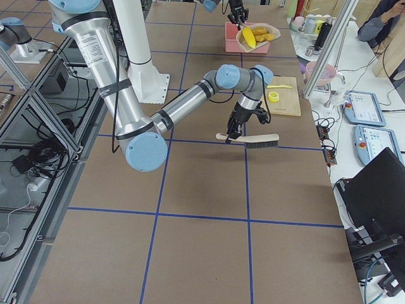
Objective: Sweep and dump trash into bin
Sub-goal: 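Carry the dustpan over the pink bin with the left gripper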
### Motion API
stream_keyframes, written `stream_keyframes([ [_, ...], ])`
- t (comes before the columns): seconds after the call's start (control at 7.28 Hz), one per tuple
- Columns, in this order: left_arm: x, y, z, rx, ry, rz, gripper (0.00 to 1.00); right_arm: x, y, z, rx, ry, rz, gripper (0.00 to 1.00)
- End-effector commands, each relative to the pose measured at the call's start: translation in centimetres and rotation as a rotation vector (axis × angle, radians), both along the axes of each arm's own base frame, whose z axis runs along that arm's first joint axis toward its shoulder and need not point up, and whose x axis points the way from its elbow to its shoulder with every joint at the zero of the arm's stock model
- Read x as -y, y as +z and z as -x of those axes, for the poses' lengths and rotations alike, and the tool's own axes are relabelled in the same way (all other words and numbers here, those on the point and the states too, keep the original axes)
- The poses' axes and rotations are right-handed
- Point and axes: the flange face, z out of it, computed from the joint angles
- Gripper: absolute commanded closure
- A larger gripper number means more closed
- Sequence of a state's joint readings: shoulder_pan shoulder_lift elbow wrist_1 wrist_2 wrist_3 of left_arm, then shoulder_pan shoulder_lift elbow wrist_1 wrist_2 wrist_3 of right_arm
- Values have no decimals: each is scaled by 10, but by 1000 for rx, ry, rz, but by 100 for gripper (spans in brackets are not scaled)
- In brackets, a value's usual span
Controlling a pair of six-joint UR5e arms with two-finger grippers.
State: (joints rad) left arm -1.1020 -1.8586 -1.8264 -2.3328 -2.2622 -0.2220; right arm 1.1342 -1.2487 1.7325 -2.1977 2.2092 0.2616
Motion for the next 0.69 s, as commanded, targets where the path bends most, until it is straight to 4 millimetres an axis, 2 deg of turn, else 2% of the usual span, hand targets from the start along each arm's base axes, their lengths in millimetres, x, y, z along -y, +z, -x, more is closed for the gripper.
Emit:
stream_keyframes([
  [0.0, -1, 33, 65, 16, -34, 85, 100, -69, 78, -38, 69, 55, 6, 100],
  [0.14, -14, 50, 87, 28, -65, 123, 100, -93, 98, -49, 81, 100, -24, 100],
  [0.27, -45, 58, 102, 51, -79, 172, 100, -109, 115, -55, 79, 125, -27, 100],
  [0.41, -74, 69, 120, 65, -98, 196, 100, -119, 124, -59, 81, 135, -24, 100],
  [0.55, -90, 75, 135, 78, -119, 239, 100, -126, 130, -61, 78, 133, -15, 100],
])
